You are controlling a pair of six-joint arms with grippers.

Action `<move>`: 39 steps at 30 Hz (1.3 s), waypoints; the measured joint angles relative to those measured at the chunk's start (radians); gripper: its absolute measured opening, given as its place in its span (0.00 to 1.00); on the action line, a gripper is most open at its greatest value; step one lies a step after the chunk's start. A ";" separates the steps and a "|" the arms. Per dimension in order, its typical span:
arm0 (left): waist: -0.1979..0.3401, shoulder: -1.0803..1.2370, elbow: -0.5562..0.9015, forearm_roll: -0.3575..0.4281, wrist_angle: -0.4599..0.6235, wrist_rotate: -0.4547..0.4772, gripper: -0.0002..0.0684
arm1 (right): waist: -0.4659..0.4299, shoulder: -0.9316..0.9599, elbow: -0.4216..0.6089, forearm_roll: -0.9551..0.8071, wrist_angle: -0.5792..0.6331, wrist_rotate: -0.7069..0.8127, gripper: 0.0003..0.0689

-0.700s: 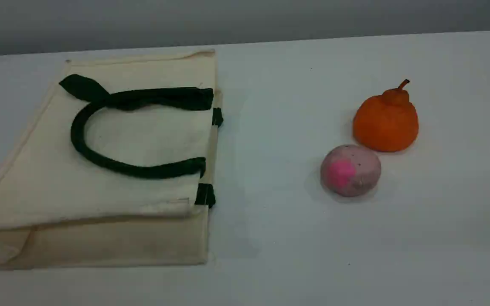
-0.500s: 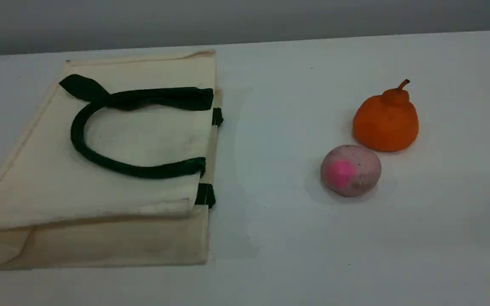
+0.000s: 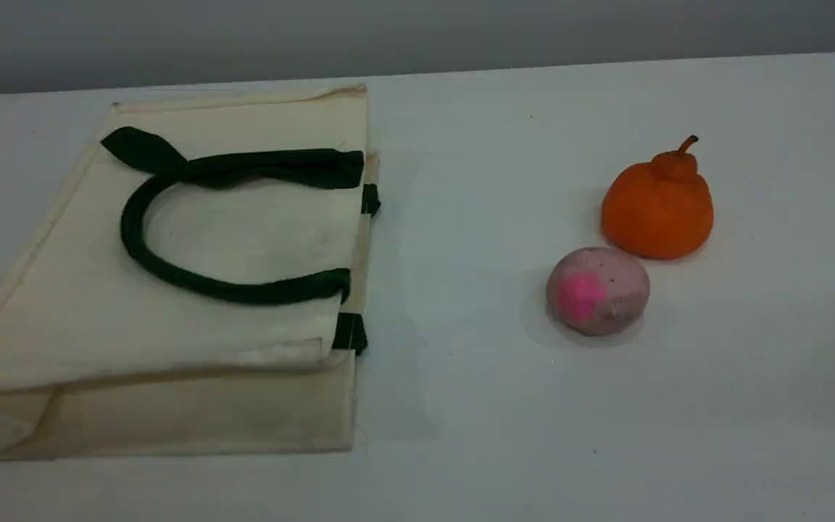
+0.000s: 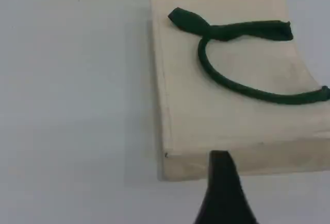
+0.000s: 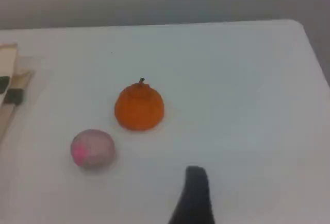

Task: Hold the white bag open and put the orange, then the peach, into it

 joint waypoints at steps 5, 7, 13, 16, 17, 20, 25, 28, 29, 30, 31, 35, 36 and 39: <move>0.000 0.000 0.000 0.000 0.000 0.000 0.63 | 0.000 0.000 0.000 0.000 0.000 0.000 0.81; 0.000 0.000 0.000 0.000 0.000 0.000 0.63 | 0.000 0.000 0.000 0.000 0.000 0.000 0.81; 0.000 0.000 0.000 0.000 0.000 0.000 0.63 | 0.000 0.000 0.000 0.000 0.000 0.000 0.81; 0.000 0.000 0.000 0.000 0.000 0.000 0.63 | 0.000 0.000 0.000 0.000 0.000 0.000 0.81; 0.000 0.000 0.000 0.000 0.000 0.000 0.63 | 0.000 0.000 0.000 0.000 0.000 0.000 0.81; 0.000 0.000 0.000 0.000 0.000 0.000 0.63 | 0.000 0.000 0.000 0.000 0.000 0.000 0.81; 0.000 0.000 0.000 0.000 0.000 0.000 0.63 | 0.000 0.000 0.000 0.000 0.000 0.000 0.81; 0.000 0.000 0.000 0.000 0.000 0.000 0.63 | 0.000 0.000 0.000 0.000 0.000 0.000 0.81; 0.000 0.000 0.000 0.000 0.000 0.000 0.63 | 0.000 0.000 0.000 0.004 0.000 0.007 0.81; 0.000 0.000 0.000 0.000 0.000 0.000 0.63 | 0.000 0.000 0.000 0.012 0.000 0.012 0.81; 0.000 0.000 0.000 0.000 0.000 -0.003 0.63 | 0.000 0.000 0.000 0.026 -0.004 0.012 0.81; -0.002 0.013 -0.029 0.001 -0.029 -0.033 0.63 | 0.000 0.000 -0.003 0.050 -0.012 -0.009 0.81; -0.002 0.028 -0.039 0.001 -0.043 -0.033 0.63 | 0.000 0.000 -0.005 0.054 -0.014 -0.019 0.81; -0.002 0.097 -0.078 0.001 -0.077 -0.033 0.63 | 0.000 0.030 -0.019 0.076 -0.045 -0.045 0.81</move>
